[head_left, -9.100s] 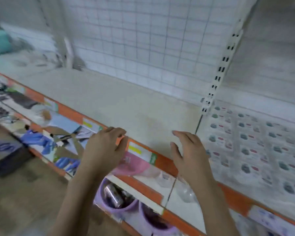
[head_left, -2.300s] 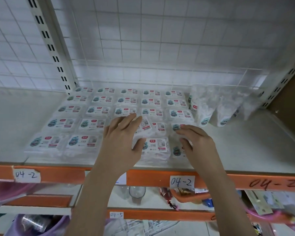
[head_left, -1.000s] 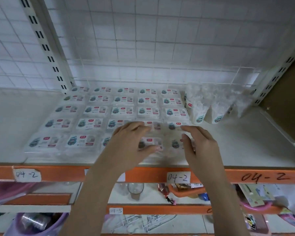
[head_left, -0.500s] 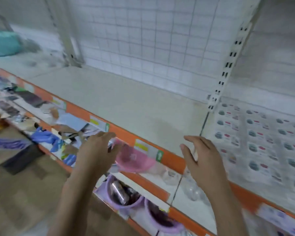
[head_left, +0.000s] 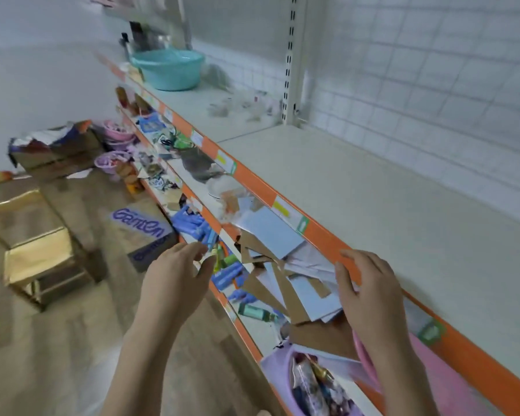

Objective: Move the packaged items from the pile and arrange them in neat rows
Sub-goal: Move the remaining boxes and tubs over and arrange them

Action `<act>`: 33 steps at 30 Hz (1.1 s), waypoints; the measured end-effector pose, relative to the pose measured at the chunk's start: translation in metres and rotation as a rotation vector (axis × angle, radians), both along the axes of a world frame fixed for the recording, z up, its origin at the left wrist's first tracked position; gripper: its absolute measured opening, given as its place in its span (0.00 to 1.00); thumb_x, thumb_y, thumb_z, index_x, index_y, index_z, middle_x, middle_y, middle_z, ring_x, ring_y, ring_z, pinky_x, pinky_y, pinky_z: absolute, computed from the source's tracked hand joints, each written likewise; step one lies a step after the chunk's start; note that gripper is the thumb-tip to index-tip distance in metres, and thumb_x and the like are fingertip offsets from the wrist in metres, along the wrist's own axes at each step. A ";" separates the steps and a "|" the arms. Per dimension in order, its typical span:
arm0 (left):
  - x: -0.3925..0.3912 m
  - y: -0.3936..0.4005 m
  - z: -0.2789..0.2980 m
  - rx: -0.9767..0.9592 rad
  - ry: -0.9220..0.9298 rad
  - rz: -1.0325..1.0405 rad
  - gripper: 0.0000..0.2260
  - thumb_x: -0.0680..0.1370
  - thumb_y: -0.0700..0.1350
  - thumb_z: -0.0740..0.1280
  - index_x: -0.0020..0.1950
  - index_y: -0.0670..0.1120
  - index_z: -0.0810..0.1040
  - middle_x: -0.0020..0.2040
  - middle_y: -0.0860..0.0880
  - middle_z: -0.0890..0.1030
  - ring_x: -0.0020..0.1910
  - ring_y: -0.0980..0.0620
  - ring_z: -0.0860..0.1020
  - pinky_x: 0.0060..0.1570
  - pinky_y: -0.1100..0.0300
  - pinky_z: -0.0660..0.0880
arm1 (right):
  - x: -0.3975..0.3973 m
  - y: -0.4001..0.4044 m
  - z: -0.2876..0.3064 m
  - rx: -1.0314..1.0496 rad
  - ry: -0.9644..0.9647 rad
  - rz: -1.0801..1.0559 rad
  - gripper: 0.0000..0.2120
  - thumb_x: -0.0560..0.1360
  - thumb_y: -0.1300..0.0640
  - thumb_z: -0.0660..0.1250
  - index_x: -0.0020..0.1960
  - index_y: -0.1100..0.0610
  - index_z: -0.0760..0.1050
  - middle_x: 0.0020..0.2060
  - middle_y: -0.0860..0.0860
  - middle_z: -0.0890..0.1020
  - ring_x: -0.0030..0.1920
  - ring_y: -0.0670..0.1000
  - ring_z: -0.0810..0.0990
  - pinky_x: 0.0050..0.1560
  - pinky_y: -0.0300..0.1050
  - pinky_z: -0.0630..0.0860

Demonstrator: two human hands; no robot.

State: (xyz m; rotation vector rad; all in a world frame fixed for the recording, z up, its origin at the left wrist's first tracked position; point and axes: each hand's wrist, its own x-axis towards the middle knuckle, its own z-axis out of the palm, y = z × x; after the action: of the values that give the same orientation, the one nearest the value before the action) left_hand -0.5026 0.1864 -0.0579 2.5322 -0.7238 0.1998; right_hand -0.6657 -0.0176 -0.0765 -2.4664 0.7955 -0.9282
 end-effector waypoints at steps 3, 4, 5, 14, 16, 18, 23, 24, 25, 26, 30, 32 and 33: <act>0.047 -0.016 -0.004 0.028 -0.015 -0.006 0.09 0.75 0.48 0.66 0.53 0.47 0.80 0.48 0.49 0.82 0.45 0.48 0.78 0.39 0.60 0.69 | 0.052 -0.018 -0.002 -0.021 -0.040 -0.027 0.11 0.71 0.57 0.62 0.48 0.61 0.78 0.44 0.55 0.82 0.45 0.58 0.78 0.48 0.39 0.67; 0.064 -0.023 -0.003 0.036 -0.028 -0.013 0.10 0.76 0.49 0.65 0.54 0.48 0.79 0.49 0.49 0.81 0.46 0.49 0.78 0.38 0.61 0.66 | 0.071 -0.024 -0.002 -0.014 -0.056 -0.035 0.10 0.71 0.57 0.62 0.48 0.61 0.78 0.44 0.55 0.82 0.45 0.58 0.78 0.48 0.40 0.67; 0.083 -0.030 -0.001 0.045 -0.044 -0.023 0.10 0.76 0.50 0.64 0.55 0.48 0.79 0.50 0.50 0.81 0.46 0.49 0.77 0.38 0.62 0.65 | 0.092 -0.031 -0.001 -0.002 -0.068 -0.044 0.09 0.72 0.58 0.63 0.48 0.61 0.79 0.44 0.55 0.82 0.45 0.58 0.78 0.48 0.40 0.68; 0.232 -0.076 0.018 0.061 -0.041 -0.027 0.13 0.77 0.51 0.63 0.59 0.49 0.77 0.53 0.51 0.80 0.48 0.51 0.78 0.39 0.62 0.69 | 0.244 -0.067 0.010 0.125 0.068 -0.041 0.11 0.74 0.59 0.65 0.55 0.59 0.77 0.51 0.54 0.80 0.53 0.56 0.74 0.52 0.49 0.71; 0.254 -0.085 0.013 0.052 -0.023 -0.054 0.12 0.77 0.50 0.64 0.57 0.47 0.78 0.52 0.50 0.81 0.47 0.52 0.77 0.39 0.62 0.68 | 0.263 -0.073 0.009 0.135 0.098 -0.045 0.11 0.75 0.58 0.65 0.56 0.58 0.77 0.52 0.53 0.80 0.52 0.54 0.74 0.52 0.49 0.71; 0.276 -0.097 0.009 0.023 -0.016 -0.092 0.11 0.77 0.49 0.64 0.56 0.46 0.79 0.51 0.50 0.81 0.46 0.51 0.78 0.40 0.61 0.70 | 0.282 -0.079 0.007 0.139 0.125 -0.065 0.11 0.75 0.57 0.64 0.57 0.57 0.76 0.51 0.53 0.80 0.50 0.53 0.73 0.51 0.48 0.70; 0.343 -0.125 0.007 -0.031 -0.028 -0.200 0.11 0.77 0.48 0.64 0.55 0.45 0.80 0.48 0.50 0.81 0.46 0.51 0.78 0.43 0.60 0.72 | 0.337 -0.089 0.009 0.144 0.212 -0.116 0.13 0.76 0.56 0.63 0.59 0.57 0.75 0.54 0.52 0.78 0.55 0.54 0.71 0.55 0.47 0.68; 0.359 -0.130 0.007 -0.031 -0.037 -0.223 0.11 0.77 0.48 0.64 0.54 0.45 0.80 0.48 0.50 0.81 0.46 0.51 0.78 0.43 0.60 0.72 | 0.350 -0.090 0.012 0.140 0.220 -0.127 0.14 0.76 0.56 0.63 0.60 0.57 0.74 0.55 0.53 0.78 0.56 0.54 0.71 0.55 0.47 0.68; 0.377 -0.135 0.007 -0.031 -0.048 -0.248 0.10 0.77 0.47 0.65 0.54 0.45 0.80 0.47 0.50 0.81 0.45 0.50 0.78 0.42 0.59 0.72 | 0.365 -0.091 0.015 0.136 0.225 -0.143 0.14 0.76 0.56 0.62 0.61 0.57 0.74 0.56 0.53 0.78 0.56 0.54 0.71 0.56 0.47 0.67; 0.395 -0.140 0.008 -0.030 -0.054 -0.274 0.10 0.76 0.47 0.64 0.53 0.45 0.80 0.47 0.50 0.81 0.44 0.50 0.77 0.41 0.60 0.71 | 0.379 -0.091 0.018 0.130 0.232 -0.162 0.15 0.76 0.56 0.62 0.62 0.58 0.73 0.56 0.53 0.77 0.57 0.55 0.71 0.57 0.48 0.67; 0.463 -0.160 0.018 -0.053 -0.065 -0.368 0.10 0.76 0.47 0.65 0.53 0.44 0.79 0.46 0.48 0.81 0.46 0.47 0.77 0.44 0.56 0.74 | 0.453 -0.098 0.034 0.120 0.277 -0.187 0.19 0.77 0.53 0.60 0.67 0.57 0.67 0.63 0.54 0.71 0.63 0.56 0.67 0.60 0.46 0.64; 0.488 -0.168 0.021 -0.062 -0.067 -0.415 0.11 0.76 0.47 0.66 0.54 0.44 0.79 0.46 0.48 0.80 0.46 0.47 0.77 0.45 0.54 0.74 | 0.494 -0.111 0.041 0.140 0.294 -0.181 0.22 0.77 0.52 0.60 0.69 0.59 0.64 0.64 0.57 0.67 0.64 0.57 0.65 0.62 0.47 0.63; 0.498 -0.170 0.022 -0.065 -0.065 -0.441 0.11 0.76 0.47 0.66 0.55 0.44 0.79 0.47 0.48 0.80 0.47 0.47 0.77 0.44 0.54 0.74 | 0.515 -0.119 0.044 0.153 0.296 -0.192 0.23 0.77 0.51 0.60 0.69 0.60 0.63 0.65 0.58 0.66 0.65 0.58 0.64 0.62 0.48 0.62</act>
State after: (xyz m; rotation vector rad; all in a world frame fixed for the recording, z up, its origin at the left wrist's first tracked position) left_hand -0.0043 0.0167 -0.0363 2.2457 -1.2545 0.1497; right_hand -0.1512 -0.1365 -0.0327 -2.4541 1.1727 -0.5420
